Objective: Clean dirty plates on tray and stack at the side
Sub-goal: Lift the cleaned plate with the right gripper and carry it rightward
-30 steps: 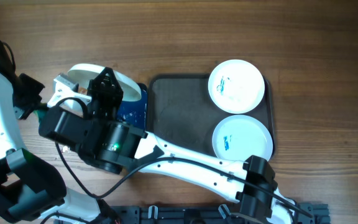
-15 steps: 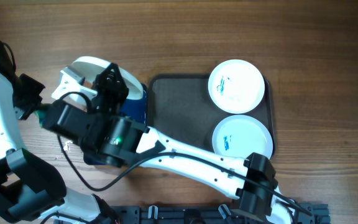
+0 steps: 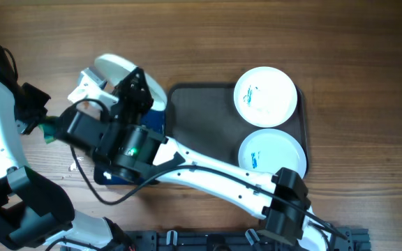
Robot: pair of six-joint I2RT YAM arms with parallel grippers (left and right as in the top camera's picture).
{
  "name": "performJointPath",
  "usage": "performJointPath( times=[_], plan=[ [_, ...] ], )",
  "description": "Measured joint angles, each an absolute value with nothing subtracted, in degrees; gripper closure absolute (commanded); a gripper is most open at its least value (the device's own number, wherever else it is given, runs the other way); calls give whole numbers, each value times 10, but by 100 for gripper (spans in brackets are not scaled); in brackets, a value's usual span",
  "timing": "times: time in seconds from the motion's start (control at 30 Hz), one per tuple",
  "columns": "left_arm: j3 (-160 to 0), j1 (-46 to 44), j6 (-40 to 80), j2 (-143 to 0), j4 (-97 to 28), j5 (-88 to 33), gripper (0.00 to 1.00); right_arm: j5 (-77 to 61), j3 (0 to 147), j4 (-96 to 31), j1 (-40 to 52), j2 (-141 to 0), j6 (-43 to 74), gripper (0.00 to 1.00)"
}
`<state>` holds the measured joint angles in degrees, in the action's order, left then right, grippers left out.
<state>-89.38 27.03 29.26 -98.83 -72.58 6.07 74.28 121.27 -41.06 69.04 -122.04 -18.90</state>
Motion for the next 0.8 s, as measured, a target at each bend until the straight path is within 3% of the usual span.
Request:
performJointPath(
  times=[0.17, 0.4, 0.6, 0.8],
  plan=[
    [-894, 270, 293, -988, -727, 61, 96, 708, 1213, -473, 673, -1220, -160, 96],
    [-894, 270, 293, -988, -727, 60, 96, 455, 1214, -609, 652, -1221, 7, 96],
    [-894, 270, 293, -988, -727, 60, 96, 339, 1214, -708, 543, -1221, 190, 96],
    [-894, 264, 293, -988, -727, 45, 96, 190, 1214, -738, 412, -1220, 257, 96]
  ],
)
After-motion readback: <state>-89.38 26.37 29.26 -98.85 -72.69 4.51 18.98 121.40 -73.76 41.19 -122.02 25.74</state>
